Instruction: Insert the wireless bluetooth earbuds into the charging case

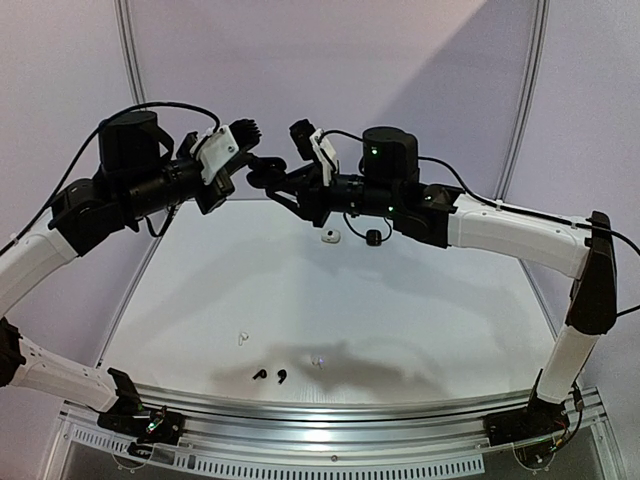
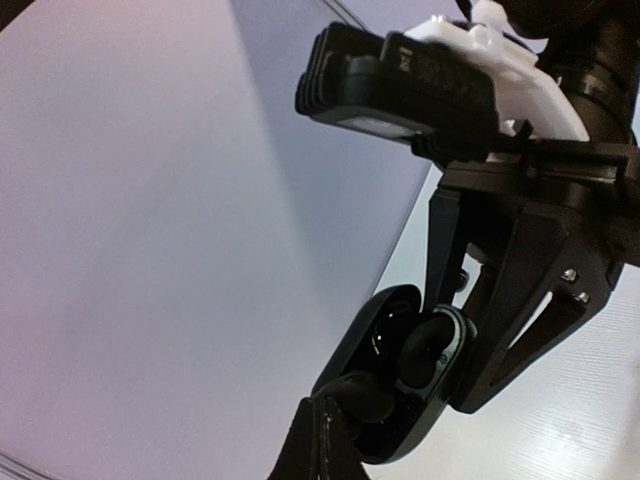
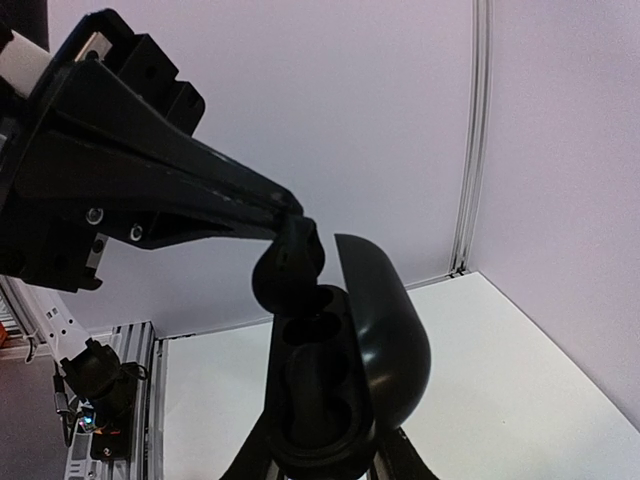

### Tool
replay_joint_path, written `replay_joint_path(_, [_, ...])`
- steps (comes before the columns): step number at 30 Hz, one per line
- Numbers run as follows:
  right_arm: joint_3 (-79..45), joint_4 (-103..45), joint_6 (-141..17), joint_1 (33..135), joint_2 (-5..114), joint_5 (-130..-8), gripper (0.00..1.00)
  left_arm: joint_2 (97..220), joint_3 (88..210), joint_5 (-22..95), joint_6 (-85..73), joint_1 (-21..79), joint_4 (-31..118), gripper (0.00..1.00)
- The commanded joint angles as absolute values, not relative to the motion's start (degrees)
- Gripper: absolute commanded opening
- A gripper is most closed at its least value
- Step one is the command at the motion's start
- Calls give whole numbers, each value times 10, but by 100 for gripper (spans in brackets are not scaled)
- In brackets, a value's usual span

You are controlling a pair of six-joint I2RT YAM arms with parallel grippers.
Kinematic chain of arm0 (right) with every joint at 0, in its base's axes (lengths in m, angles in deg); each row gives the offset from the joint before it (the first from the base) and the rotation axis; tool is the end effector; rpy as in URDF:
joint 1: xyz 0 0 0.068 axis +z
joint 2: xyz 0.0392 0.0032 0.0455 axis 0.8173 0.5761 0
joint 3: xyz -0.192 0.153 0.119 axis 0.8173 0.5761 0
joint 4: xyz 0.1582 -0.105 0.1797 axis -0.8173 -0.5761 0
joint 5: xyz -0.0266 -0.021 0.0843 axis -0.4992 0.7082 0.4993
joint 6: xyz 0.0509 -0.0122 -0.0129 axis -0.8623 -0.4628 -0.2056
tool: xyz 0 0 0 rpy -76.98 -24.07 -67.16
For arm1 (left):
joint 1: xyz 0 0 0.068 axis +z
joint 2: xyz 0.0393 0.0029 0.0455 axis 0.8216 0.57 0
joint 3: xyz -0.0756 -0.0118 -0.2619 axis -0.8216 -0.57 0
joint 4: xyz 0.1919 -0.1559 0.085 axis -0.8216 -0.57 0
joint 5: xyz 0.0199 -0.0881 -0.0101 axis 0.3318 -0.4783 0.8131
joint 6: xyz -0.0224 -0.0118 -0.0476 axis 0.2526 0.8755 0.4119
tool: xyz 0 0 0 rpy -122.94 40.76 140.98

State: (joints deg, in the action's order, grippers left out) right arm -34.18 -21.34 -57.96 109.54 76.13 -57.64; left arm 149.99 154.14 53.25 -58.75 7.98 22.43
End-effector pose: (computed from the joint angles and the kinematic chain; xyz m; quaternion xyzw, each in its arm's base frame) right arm 0.2438 0.3644 0.3801 -0.4147 0.5957 0.4285 0.5381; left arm 0.1779 -0.1849 0.4419 0.4962 0.5756 0.0214 0.6496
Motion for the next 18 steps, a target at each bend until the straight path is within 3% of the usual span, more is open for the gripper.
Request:
replay_joint_path(1, [-356, -184, -580, 1101, 755, -568, 0, 1503, 1526, 525, -570, 70, 228, 0])
replay_joint_path(18, [-365, -157, -603, 1102, 754, -579, 0, 1499, 1505, 547, -565, 71, 247, 0])
